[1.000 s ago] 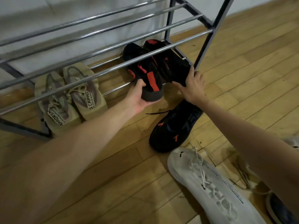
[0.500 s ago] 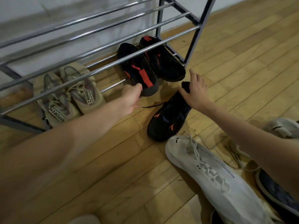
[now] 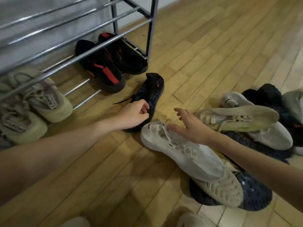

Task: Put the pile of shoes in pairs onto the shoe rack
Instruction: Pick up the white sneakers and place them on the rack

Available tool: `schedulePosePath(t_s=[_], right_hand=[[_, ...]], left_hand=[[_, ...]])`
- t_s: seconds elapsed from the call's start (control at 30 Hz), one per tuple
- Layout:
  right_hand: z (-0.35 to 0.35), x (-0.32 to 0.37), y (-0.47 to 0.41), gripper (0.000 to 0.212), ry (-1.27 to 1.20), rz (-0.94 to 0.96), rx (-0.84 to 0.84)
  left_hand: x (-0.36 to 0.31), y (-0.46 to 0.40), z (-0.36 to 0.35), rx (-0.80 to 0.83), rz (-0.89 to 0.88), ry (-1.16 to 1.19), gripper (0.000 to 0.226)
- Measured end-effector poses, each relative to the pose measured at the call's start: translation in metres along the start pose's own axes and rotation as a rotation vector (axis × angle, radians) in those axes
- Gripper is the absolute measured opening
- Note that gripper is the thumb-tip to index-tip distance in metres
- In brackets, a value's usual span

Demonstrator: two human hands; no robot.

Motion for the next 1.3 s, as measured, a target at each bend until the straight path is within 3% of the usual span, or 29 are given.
schedulePosePath(t_s=[0.1,0.23,0.33,0.53,0.63,0.77,0.97,1.1,1.2,1.3], right_hand=[[-0.007,-0.002,0.047,0.085,0.005,-0.096,0.046],[-0.025,0.001,0.087,0.105,0.130,-0.139,0.110],[-0.039,0.001,0.098,0.118,0.304,-0.124,0.049],[-0.038,-0.001,0.100,0.113,0.245,-0.147,-0.112],[-0.018,-0.010,0.105,0.112,0.326,-0.075,-0.194],[0.007,-0.024,0.116,0.120,0.213,-0.026,-0.294],[0.020,-0.039,0.127,0.124,0.225,0.001,-0.344],[0.022,-0.047,0.127,0.115,0.251,-0.002,-0.437],[0.018,-0.063,0.136,0.090,0.279,-0.117,-0.695],[0.016,-0.094,0.150,0.071,0.200,-0.399,-0.856]], left_hand=[[-0.013,0.000,-0.010,0.030,-0.095,-0.087,0.026],[-0.020,-0.002,-0.018,0.086,-0.090,-0.096,0.026],[-0.019,-0.003,-0.023,0.101,-0.063,-0.157,0.028],[-0.017,-0.001,-0.026,0.144,-0.032,-0.160,0.030],[-0.028,0.002,-0.030,0.229,0.008,-0.060,0.038],[-0.045,0.009,-0.030,0.478,0.160,0.329,0.037],[-0.044,0.010,-0.022,0.768,0.055,0.384,0.051],[-0.036,0.002,-0.020,0.779,-0.002,0.503,0.069],[-0.034,0.001,-0.025,0.745,-0.018,0.608,0.056],[-0.035,-0.002,-0.032,0.690,0.041,0.720,0.040]])
Point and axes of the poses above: each hand's wrist, its own y-axis away from the middle knuckle, its own z-axis out of the back of the hand, x = y × z, the point moved 3 cm from there along -y, towards the middle knuckle, and after that the axes turned 15 degrees about z, right-handed, at the moved point
